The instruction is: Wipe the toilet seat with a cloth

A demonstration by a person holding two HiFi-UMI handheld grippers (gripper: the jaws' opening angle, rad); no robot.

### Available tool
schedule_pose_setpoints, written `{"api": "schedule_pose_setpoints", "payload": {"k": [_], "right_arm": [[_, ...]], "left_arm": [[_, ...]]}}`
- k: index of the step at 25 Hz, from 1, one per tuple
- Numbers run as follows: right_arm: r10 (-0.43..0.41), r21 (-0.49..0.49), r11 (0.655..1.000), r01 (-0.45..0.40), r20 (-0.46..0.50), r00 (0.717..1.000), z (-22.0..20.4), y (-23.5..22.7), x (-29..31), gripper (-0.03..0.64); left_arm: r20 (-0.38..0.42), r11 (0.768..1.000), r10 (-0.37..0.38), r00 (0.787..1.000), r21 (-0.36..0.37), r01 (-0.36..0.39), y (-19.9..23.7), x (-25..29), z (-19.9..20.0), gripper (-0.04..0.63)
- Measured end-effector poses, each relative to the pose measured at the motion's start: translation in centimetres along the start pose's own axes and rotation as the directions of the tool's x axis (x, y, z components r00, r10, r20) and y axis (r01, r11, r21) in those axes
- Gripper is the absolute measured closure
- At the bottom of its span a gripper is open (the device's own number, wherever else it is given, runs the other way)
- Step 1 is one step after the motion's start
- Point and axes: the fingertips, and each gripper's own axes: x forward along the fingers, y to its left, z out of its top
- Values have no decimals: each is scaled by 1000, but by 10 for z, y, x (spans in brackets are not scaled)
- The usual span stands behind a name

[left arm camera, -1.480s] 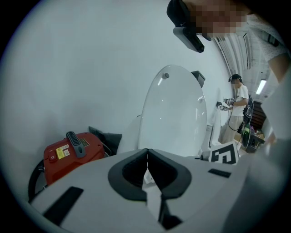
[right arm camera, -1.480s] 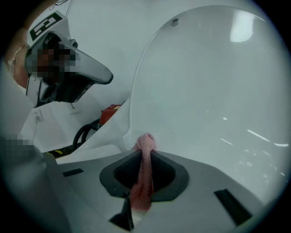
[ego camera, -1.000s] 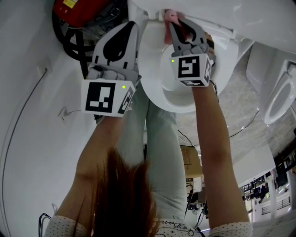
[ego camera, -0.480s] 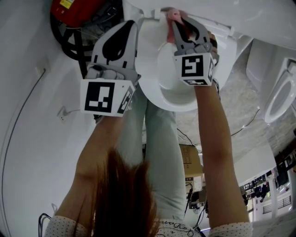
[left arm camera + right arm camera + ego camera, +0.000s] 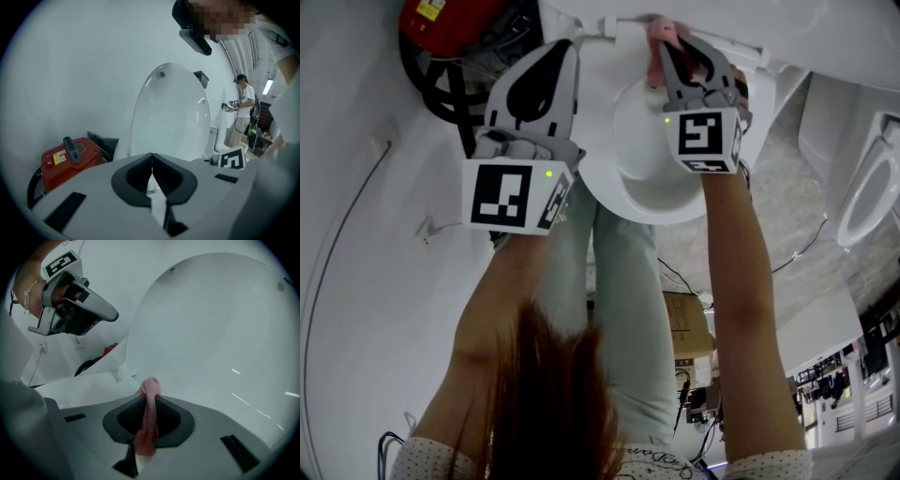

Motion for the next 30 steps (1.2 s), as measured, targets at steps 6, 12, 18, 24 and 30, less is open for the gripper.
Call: {"api": "schedule_pose_setpoints", "payload": {"k": [6, 12, 18, 24, 30], "right_arm": [[-19, 11, 1000, 19, -7, 1000, -8, -10, -7, 558], [-36, 12, 999, 36, -12, 999, -16, -19, -15, 558], [-51, 11, 999, 51, -19, 999, -24, -28, -21, 558], [-65, 13, 998, 65, -30, 997, -33, -37, -28, 558], [-79, 18, 997, 80, -40, 996, -40, -45, -35, 558]], "left_arm": [[-4, 1000, -4, 1000, 6, 4, -5, 0, 1, 591], [-1, 1000, -11, 1000, 12, 11, -12, 1, 0, 591], [-3, 1000, -19, 1000, 19, 19, -16, 1, -1, 591], [-8, 999, -22, 1000, 23, 22, -22, 2, -3, 592], [-8, 999, -21, 1000, 30, 21, -27, 3, -2, 591]]}}
